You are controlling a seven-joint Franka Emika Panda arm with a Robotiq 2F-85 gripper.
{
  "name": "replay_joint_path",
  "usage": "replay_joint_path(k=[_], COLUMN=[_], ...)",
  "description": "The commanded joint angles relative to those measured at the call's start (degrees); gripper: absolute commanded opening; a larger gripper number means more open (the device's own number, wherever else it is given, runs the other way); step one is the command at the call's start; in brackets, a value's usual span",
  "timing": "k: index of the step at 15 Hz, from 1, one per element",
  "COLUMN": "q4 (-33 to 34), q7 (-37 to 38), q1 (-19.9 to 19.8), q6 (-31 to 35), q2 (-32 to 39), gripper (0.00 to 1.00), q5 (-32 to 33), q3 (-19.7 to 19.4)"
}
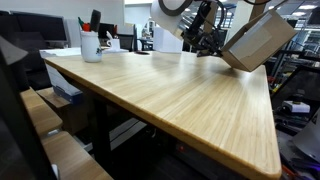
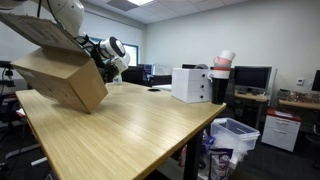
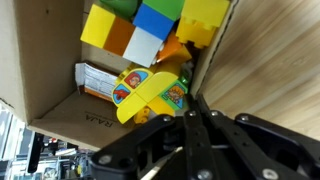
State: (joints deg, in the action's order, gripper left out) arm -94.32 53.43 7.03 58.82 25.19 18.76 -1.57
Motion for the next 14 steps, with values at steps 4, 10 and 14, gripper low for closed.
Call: replay_joint_path(k=[4, 10, 14], q4=[1.7, 2.4, 3.1], q7=[-3.2, -3.4, -3.4], q1=[-0.8, -0.7, -0.5], q6=[-1.8, -2.1, -2.6], q2=[3.1, 4.7, 6.0], gripper=[0.01, 0.01, 0.01], q5=[-0.9, -0.9, -0.8], q3=[-0.2, -0.3, -0.3])
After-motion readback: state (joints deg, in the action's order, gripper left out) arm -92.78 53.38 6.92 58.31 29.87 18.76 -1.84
